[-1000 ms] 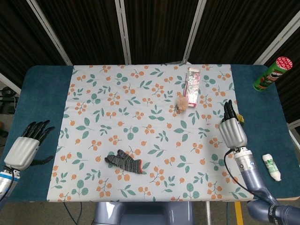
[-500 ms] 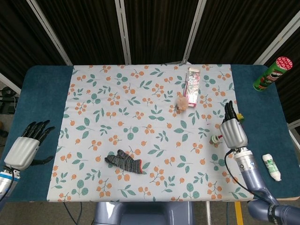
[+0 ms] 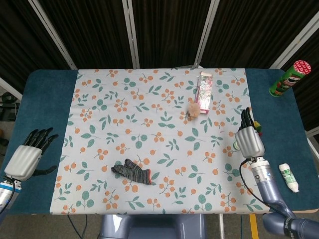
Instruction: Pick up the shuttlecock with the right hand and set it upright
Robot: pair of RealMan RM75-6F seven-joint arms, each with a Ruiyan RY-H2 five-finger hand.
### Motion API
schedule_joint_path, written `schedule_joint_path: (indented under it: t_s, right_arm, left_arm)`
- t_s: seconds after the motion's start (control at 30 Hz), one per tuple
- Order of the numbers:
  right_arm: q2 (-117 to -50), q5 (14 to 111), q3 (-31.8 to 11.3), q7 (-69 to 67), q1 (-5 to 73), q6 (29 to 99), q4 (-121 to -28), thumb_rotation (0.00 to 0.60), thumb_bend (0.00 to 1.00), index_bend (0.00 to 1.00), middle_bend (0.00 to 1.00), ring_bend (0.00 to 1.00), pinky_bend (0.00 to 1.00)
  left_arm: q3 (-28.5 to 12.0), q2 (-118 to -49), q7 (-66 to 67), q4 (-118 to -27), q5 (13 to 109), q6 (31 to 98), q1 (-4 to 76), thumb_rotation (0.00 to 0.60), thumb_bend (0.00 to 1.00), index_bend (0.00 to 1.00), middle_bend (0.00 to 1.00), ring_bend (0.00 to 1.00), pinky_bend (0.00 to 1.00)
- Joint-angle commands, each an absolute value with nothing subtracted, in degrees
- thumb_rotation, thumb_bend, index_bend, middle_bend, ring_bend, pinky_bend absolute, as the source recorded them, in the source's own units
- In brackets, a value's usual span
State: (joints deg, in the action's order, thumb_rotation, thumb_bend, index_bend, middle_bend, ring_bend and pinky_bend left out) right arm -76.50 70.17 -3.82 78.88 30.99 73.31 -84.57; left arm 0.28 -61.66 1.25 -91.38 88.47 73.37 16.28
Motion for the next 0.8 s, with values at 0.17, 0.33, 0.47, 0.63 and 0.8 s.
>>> schedule_joint_path:
  t_s: [0.17,0.33,0.47,0.63,0.8]
  right_arm:
    - [-76.79,70.78,-3.67,78.25,31.12,73.41,-84.22,0.600,0.42,0.62,0.33,0.07,0.00]
    - [-76.66,70.85,-3.43,78.36,31.09,73.36,-84.73,0.600,0.40,0.58,0.32,0.06,0.00]
    - [-76.31,70.94,-3.25,78.87,30.98,73.65,-85.54,0.600,0.32,0.43,0.26,0.02,0.00]
    - [-75.76,71.15,-3.25,80.08,30.86,74.52,-87.16,0.600,0.24,0.24,0.15,0.00,0.00]
    - [-75.63,72.48,-2.91,80.31,30.65,75.59,-88.13,0.600,0.23,0.17,0.11,0.00,0.00]
  left_arm:
    - [0.28,-61.67,1.29,-91.40,88.45,73.35,16.28,0.528,0.21,0.12,0.00,0.00,0.00]
    - [0.27,-61.68,1.29,-91.39,88.44,73.36,16.28,0.528,0.21,0.12,0.00,0.00,0.00]
    - [0.28,-61.67,1.27,-91.40,88.46,73.37,16.27,0.533,0.21,0.12,0.00,0.00,0.00]
    - [0.27,-61.67,1.33,-91.44,88.43,73.36,16.28,0.533,0.21,0.12,0.00,0.00,0.00]
    - [0.27,-61.67,1.33,-91.45,88.42,73.37,16.27,0.528,0.21,0.12,0.00,0.00,0.00]
